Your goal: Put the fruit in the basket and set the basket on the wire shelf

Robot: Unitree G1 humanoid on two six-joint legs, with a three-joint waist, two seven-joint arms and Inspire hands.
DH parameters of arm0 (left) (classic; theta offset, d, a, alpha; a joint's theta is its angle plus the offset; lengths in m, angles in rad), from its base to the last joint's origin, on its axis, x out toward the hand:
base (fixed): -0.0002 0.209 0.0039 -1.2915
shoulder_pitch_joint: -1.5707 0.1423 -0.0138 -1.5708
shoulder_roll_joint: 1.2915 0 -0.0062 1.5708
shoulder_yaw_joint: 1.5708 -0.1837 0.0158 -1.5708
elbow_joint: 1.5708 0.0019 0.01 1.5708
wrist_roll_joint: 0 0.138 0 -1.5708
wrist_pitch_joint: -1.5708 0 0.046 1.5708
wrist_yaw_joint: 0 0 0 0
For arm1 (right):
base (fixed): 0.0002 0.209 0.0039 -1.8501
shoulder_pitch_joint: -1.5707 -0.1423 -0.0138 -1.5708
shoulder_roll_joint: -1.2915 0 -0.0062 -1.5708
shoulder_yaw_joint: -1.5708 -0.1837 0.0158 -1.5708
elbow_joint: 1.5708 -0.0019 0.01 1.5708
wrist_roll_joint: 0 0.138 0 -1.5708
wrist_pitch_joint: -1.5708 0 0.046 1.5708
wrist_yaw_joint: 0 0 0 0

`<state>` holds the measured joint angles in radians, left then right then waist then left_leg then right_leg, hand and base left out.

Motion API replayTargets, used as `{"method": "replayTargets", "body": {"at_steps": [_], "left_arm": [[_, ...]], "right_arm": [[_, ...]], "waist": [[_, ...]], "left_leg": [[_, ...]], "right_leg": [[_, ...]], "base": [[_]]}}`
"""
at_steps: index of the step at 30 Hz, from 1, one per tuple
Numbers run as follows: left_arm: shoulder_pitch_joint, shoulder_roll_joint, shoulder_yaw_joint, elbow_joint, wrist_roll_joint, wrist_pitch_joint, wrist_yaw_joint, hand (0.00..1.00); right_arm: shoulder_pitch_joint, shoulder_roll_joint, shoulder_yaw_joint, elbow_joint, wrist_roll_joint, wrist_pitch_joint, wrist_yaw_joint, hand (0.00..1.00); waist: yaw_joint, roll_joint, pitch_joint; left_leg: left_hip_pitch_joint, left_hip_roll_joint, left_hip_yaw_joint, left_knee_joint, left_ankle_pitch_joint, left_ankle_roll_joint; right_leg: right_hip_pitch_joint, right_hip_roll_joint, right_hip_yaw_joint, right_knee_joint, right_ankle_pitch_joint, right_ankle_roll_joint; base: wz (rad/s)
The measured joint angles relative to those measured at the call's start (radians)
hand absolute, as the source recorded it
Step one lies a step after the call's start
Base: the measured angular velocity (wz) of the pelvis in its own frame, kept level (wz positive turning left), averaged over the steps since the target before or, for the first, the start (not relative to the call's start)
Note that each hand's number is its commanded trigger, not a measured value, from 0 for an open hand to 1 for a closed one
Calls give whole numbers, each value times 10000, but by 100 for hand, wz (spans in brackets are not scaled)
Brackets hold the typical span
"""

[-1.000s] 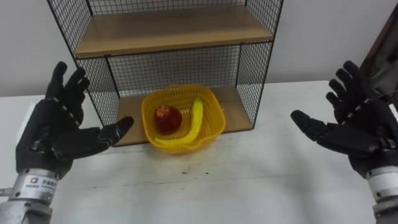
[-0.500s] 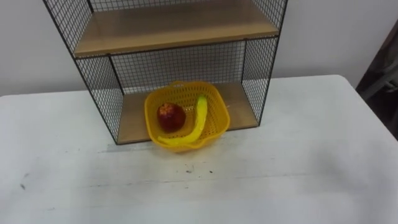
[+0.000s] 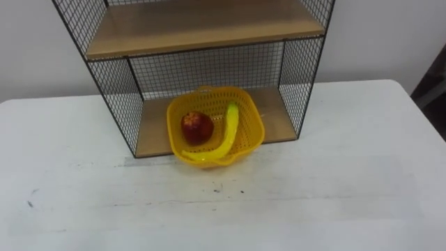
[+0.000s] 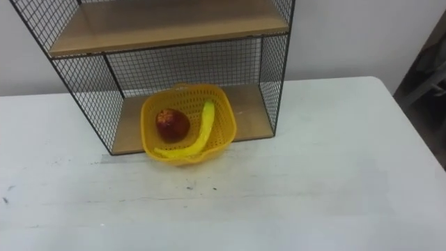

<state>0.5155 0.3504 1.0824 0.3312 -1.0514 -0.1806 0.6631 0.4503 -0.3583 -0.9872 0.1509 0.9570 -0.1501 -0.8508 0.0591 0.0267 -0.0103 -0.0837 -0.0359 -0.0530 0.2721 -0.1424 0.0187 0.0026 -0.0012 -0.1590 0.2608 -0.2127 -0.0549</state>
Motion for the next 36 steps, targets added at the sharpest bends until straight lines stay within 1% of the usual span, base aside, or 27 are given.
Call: {"method": "replayTargets", "body": {"at_steps": [2,3,4,8,9,11,12,13,15,17,18,19,20,21,23,24,25,26,27,28,29,30,32,33,34,35,36], "left_arm": [[-42,137,-318,1496,-700,-16,150,0],[-87,183,-342,1946,-806,-25,166,0],[-172,235,-370,2781,-958,-68,248,0],[-223,241,-456,5359,-987,-139,226,0],[-254,235,-454,5592,-990,-143,224,0],[-548,172,-590,6195,-1015,-319,96,0],[-638,164,-663,6366,-1016,-342,-3,0],[-814,119,-697,6727,-1015,-341,-171,0],[-871,-197,-1180,6875,-934,-388,-405,0],[-997,-682,-2185,6944,-908,-424,-809,0],[-1087,-761,-2469,7104,-824,-423,-955,0],[-1285,-971,-2851,7361,-376,-422,-1287,0],[-1430,-1194,-3229,7628,16,-363,-1705,0],[-1489,-1285,-3441,7792,220,-291,-1915,0],[-1573,-1627,-4304,8225,1691,133,-2750,0],[-1574,-1700,-4570,8320,2110,256,-2975,0],[-1587,-1832,-5039,8431,3229,529,-3413,0],[-1632,-1882,-5559,8600,4583,812,-3786,0],[-1661,-1889,-5818,8685,5286,952,-3928,0],[-1803,-1932,-6289,8676,6536,1219,-4122,0],[-1919,-1945,-6902,8668,7805,1471,-4199,0],[-1989,-1944,-7214,8674,8352,1589,-4227,0],[-2284,-1951,-8569,8532,10552,2024,-4420,0],[-2357,-1967,-8890,8395,11036,2155,-4477,0],[-2530,-1984,-9449,8076,11753,2362,-4556,0],[-2807,-1985,-9858,7819,12136,2500,-4565,0],[-2962,-1988,-9958,7717,12250,2525,-4564,0]], "right_arm": [[58,-19,17,1837,950,-62,-162,0],[59,-25,42,2372,1100,-63,-154,0],[61,-24,113,3312,1316,-64,-147,0],[138,-19,227,5968,2056,-104,219,0],[199,3,256,6197,2253,-140,308,0],[214,115,601,7522,2549,-473,803,0],[157,139,679,7905,2574,-480,950,0],[-30,163,717,8494,2614,-454,1110,0],[-255,249,1139,9010,2519,-459,1287,0],[-509,690,1856,9215,2424,-448,1555,0],[-651,777,2041,9384,2333,-439,1606,0],[-913,946,2428,9773,2062,-424,1764,0],[-1165,1121,2744,10076,1702,-273,1931,0],[-1275,1162,2965,10246,1513,-146,2042,0],[-1557,1319,3897,10979,448,294,2747,0],[-1609,1357,4215,11102,121,407,2928,0],[-1689,1452,4888,11286,-662,634,3366,0],[-1714,1532,5546,11377,-1683,923,3792,0],[-1727,1547,5863,11381,-2128,1046,3988,0],[-1856,1547,6492,11406,-2954,1269,4366,0],[-2073,1559,7114,11397,-3809,1428,4679,0],[-2197,1568,7390,11423,-4231,1504,4841,0],[-2733,1601,8500,11566,-5579,1750,5507,0],[-2777,1604,8832,11570,-5913,1786,5664,0],[-3040,1605,9497,11549,-6570,1886,5948,0],[-3227,1635,10067,11548,-7011,1971,6195,0],[-3309,1677,10226,11548,-7227,1973,6308,0]], "waist": [[-29,-9,-5],[-34,-14,-6],[-48,-9,-3],[-308,-13,3],[-329,-17,1],[-366,-141,-21],[-351,-180,-25],[-316,-208,-40],[-337,-218,-46],[-414,-256,-34],[-403,-267,-30],[-410,-292,-35],[-422,-307,-36],[-428,-311,-30],[-459,-358,-8],[-464,-362,-5],[-451,-364,-12],[-355,-370,-11],[-284,-366,-9],[-213,-366,-7],[-253,-365,2],[-275,-368,6],[-304,-386,15],[-301,-386,15],[-308,-398,20],[-308,-429,36],[-305,-452,55]], "left_leg": [[-9,-47,-93,26,0,2],[4,-52,-106,21,0,2],[21,-63,-120,5,-1,3],[70,-94,-248,31,-33,50],[72,-95,-264,44,-41,61],[62,-87,-268,42,-65,46],[66,-72,-238,37,-69,40],[71,-18,-115,47,-77,27],[74,65,98,75,-86,30],[94,66,192,-7,-90,36],[92,64,201,-10,-92,40],[97,66,229,-14,-94,43],[134,69,255,-49,-94,44],[164,68,266,-55,-95,46],[380,76,366,-172,-95,46],[431,96,415,-201,-93,43],[482,127,445,-192,-92,41],[581,123,470,-243,-92,41],[653,120,481,-292,-91,40],[788,92,486,-377,-91,40],[843,94,487,-380,-89,38],[889,91,469,-386,-87,34],[1056,76,433,-430,-50,-9],[1063,77,442,-439,-37,-23],[1059,68,432,-464,41,-2],[1060,43,428,-472,178,38],[1057,41,432,-474,216,-9]], "right_leg": [[45,-17,-58,-24,-12,18],[45,-17,-46,-16,-18,23],[47,-20,-28,2,-33,35],[138,-28,-73,21,-100,14],[156,-36,-114,24,-130,-30],[155,-75,-219,51,-151,-42],[159,-73,-212,52,-152,-42],[173,-62,-185,51,-150,-40],[186,-46,-126,15,-94,17],[183,-57,-76,-28,-25,77],[183,-62,-78,-32,-15,83],[185,-70,-80,-41,12,80],[196,-74,-51,-49,34,73],[221,-76,-44,-51,40,75],[383,-97,-11,-95,50,88],[431,-99,-10,-129,61,99],[528,-94,-64,-201,91,101],[598,-94,-21,-210,79,90],[650,-89,17,-233,82,90],[732,-72,145,-268,127,117],[807,-68,122,-316,166,123],[889,-68,79,-392,195,123],[1047,-61,78,-438,165,68],[1048,-59,83,-438,164,63],[1032,-45,89,-439,166,66],[1011,-23,80,-444,176,80],[1010,-16,79,-452,195,107]], "base": [[12],[6],[0],[7],[8],[11],[5],[-8],[-12],[-6],[-7],[-9],[-10],[-10],[-4],[4],[0],[0],[-11],[-8],[0],[7],[3],[0],[4],[5],[0]]}}
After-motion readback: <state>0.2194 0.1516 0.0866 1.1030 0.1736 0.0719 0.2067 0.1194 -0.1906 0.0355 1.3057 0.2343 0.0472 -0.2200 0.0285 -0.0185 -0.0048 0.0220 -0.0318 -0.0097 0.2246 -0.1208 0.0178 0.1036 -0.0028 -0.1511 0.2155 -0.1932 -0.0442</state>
